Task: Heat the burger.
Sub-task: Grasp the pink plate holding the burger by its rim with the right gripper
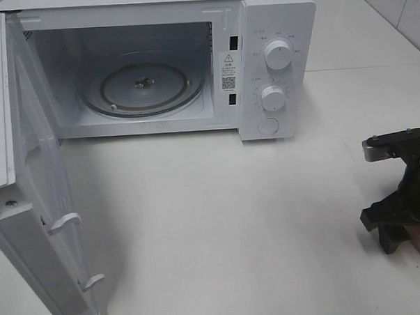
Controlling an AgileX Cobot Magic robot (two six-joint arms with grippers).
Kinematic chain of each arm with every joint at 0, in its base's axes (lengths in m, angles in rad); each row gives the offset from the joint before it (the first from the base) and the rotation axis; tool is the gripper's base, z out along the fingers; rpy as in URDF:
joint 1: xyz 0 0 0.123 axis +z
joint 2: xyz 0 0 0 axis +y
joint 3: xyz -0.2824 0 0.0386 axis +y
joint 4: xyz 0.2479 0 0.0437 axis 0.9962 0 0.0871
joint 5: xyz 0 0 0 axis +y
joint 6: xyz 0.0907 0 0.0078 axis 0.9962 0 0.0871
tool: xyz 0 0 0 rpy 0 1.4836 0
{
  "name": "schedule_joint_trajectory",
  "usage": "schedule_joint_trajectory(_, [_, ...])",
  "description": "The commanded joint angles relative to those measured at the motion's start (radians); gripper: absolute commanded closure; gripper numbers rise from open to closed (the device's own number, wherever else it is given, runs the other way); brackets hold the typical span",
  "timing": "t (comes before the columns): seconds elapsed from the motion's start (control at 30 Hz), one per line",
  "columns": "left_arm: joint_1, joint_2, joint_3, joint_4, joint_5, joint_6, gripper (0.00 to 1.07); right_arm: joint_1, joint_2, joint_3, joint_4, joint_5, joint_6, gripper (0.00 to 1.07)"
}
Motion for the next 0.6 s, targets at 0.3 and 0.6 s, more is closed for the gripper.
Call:
schedule_joint_trajectory(0.3, [-0.005, -0.018, -0.001, -0.005, -0.002, -0.004, 0.07, -0.002, 0.026, 0.007, -0.011, 0.013, 0.062, 0.96])
schedule_joint_trajectory(0.6, [-0.005, -0.018, -0.001, -0.005, -0.002, -0.004, 0.07, 0.000, 0.026, 0.007, -0.014, 0.034, 0.060, 1.07])
